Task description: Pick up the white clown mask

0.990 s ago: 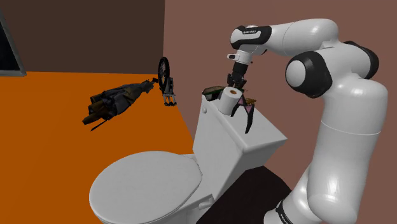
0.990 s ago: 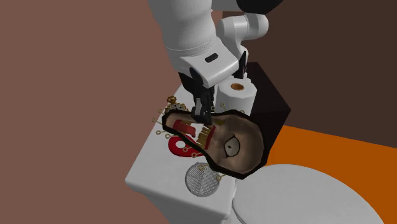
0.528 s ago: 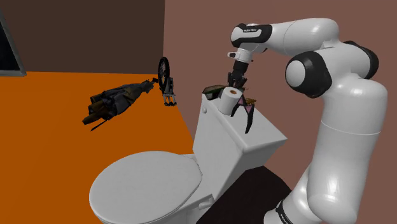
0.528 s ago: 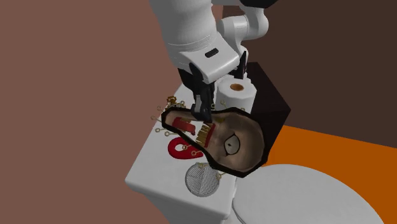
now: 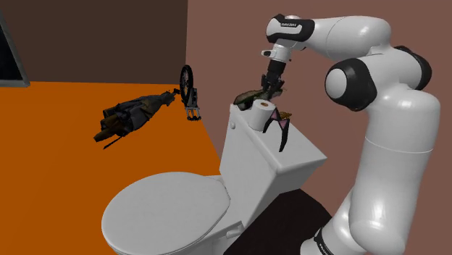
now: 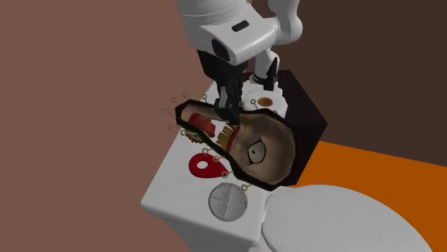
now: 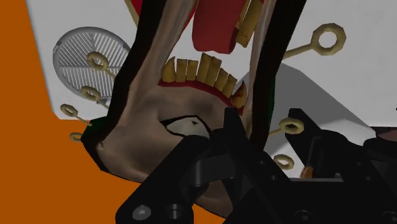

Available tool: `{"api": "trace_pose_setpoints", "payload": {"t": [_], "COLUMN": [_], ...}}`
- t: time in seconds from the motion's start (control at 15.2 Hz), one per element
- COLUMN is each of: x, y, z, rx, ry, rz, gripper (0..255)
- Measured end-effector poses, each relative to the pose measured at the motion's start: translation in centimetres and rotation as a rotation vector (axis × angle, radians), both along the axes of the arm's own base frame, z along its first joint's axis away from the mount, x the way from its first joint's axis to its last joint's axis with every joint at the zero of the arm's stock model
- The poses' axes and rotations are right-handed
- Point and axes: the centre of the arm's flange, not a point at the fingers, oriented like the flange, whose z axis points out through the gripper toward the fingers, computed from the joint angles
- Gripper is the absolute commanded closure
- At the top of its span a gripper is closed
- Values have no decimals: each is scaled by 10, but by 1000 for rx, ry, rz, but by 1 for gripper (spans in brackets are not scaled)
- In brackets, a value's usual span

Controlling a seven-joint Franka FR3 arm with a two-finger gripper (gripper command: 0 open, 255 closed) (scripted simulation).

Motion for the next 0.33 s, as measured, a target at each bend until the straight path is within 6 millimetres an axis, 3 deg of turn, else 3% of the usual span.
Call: {"api": "trace_pose_setpoints", "payload": {"t": [0.33], "x": [0], "y": [-1], "z": [25], "rx": [0], "ry": [0], "rz": [0], "gripper": [255]}}
